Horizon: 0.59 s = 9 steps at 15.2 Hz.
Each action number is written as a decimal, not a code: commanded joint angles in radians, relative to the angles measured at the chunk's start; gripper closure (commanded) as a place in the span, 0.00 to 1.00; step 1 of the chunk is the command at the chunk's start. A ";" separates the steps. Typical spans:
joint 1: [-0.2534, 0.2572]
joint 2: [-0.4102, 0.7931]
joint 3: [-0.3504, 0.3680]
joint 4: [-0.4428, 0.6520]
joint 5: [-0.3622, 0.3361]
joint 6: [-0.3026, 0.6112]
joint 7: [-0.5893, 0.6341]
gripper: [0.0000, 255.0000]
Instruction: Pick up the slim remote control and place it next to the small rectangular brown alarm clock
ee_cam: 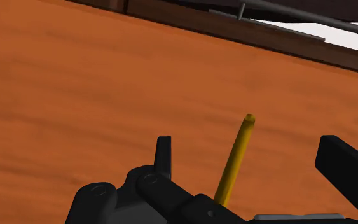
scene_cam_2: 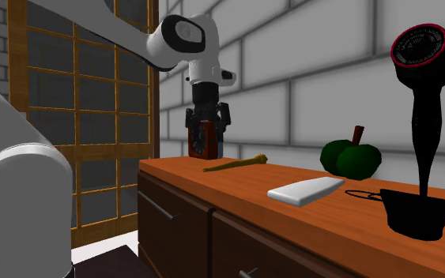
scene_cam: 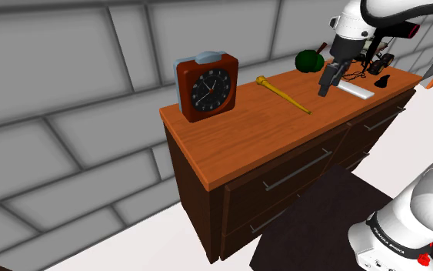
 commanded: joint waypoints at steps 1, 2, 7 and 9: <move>-0.022 0.042 -0.041 0.022 -0.018 0.021 -0.032 0.00; -0.031 0.062 -0.060 0.034 -0.024 0.030 -0.046 0.00; -0.072 0.174 -0.151 0.105 -0.043 0.072 -0.117 0.00; -0.086 0.222 -0.187 0.140 -0.044 0.087 -0.147 0.00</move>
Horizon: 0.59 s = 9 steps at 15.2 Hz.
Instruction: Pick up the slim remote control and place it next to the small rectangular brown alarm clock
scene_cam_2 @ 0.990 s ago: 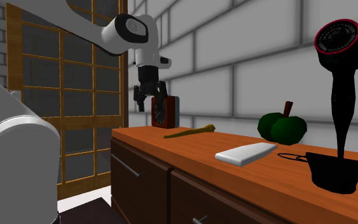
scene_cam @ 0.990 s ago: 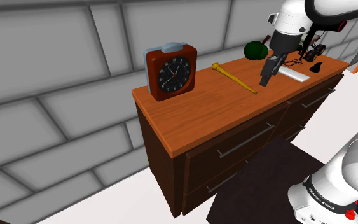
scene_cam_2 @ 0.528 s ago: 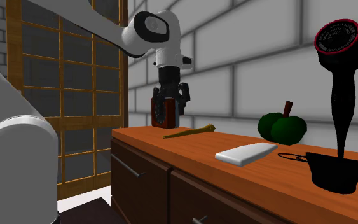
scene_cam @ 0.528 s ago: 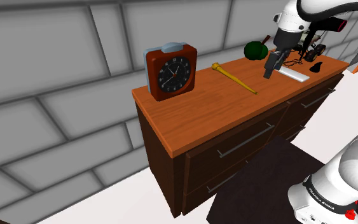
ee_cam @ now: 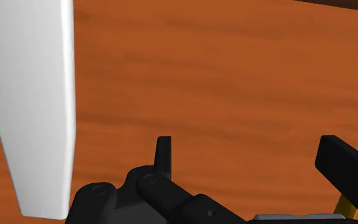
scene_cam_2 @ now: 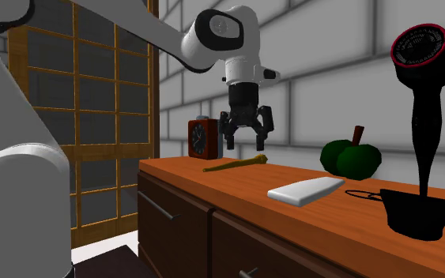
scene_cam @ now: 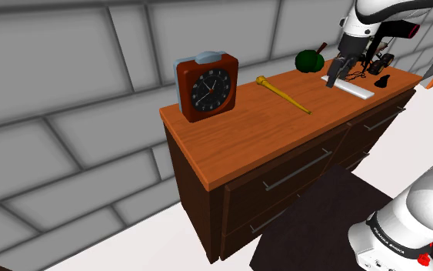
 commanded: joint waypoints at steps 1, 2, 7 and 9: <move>-0.015 0.054 -0.041 0.038 -0.001 0.017 -0.036 0.00; -0.022 0.080 -0.059 0.057 0.001 0.024 -0.051 0.00; -0.053 0.219 -0.146 0.167 0.032 0.050 -0.135 0.00; -0.066 0.280 -0.179 0.216 0.054 0.056 -0.171 0.00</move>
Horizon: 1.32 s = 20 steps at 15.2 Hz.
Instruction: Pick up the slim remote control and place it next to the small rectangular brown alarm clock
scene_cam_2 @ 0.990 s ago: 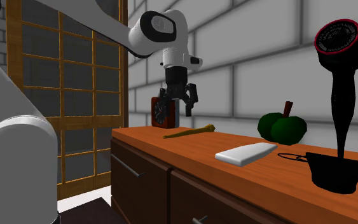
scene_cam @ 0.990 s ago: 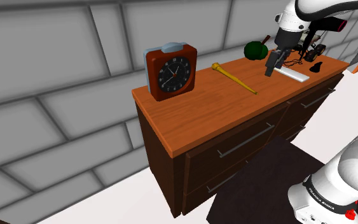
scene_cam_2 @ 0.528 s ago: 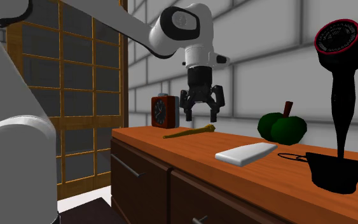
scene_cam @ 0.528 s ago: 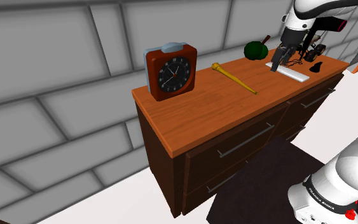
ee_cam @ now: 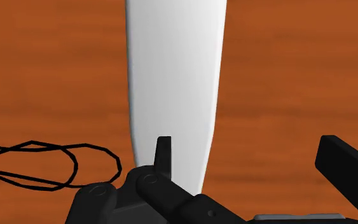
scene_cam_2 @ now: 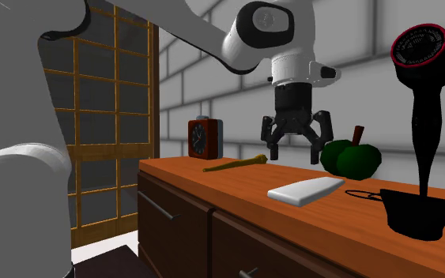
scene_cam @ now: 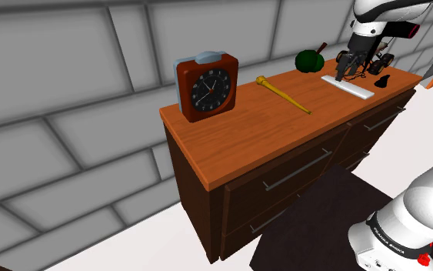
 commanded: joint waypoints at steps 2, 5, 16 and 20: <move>-0.023 0.089 -0.048 0.074 0.036 0.007 -0.056 0.00; -0.028 0.106 -0.054 0.061 0.043 0.034 -0.065 0.00; -0.030 0.125 -0.058 0.005 0.051 0.108 -0.071 0.00; -0.030 0.125 -0.058 0.005 0.051 0.107 -0.071 1.00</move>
